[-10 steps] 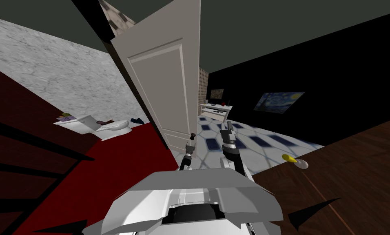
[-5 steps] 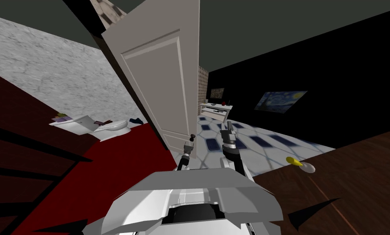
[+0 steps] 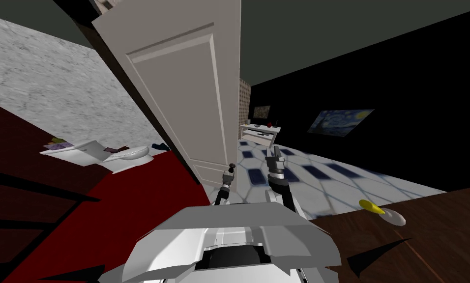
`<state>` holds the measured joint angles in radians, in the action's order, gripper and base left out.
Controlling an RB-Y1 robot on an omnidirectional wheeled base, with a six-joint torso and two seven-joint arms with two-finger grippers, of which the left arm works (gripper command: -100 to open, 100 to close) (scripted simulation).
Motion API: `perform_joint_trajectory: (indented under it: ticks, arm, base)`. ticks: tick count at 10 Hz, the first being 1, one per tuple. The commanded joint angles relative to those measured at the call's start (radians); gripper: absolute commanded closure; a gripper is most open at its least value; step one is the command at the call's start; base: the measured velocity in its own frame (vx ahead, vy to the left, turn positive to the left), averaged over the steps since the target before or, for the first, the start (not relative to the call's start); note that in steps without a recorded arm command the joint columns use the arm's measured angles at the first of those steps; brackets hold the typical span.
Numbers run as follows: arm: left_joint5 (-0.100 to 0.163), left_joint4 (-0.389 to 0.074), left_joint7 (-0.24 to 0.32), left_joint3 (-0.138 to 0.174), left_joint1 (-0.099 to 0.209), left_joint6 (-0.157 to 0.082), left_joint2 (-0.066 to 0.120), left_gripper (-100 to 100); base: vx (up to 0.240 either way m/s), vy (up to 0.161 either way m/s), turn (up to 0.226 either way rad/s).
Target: Push the door open
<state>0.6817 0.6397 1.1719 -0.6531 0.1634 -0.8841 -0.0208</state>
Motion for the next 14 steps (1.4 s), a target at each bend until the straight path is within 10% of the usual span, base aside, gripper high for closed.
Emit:
perform_joint_trajectory:
  ticks: [1,6,7,9,12,14]
  arm:
    - [0.0,-0.002,0.001,0.0,0.0,-0.002,0.001,100]
    - [0.0,-0.002,0.001,0.0,0.0,-0.002,0.001,100]
    - [-0.002,0.0,0.001,-0.005,-0.002,0.001,0.035,-100]
    - [-0.004,0.003,0.001,-0.011,-0.005,0.004,0.041,-100]
    - [-0.007,0.007,0.001,-0.019,-0.008,0.008,-0.015,-100]
    - [-0.003,0.007,0.004,-0.016,-0.003,0.008,0.026,-100]
  base:
    - [0.0,0.0,0.0]
    - [-0.012,0.004,-0.001]
    - [-0.094,0.032,0.009]
    - [-0.18,0.062,0.006]
    - [-0.206,0.022,0.004]
    - [0.007,-0.012,-0.018]
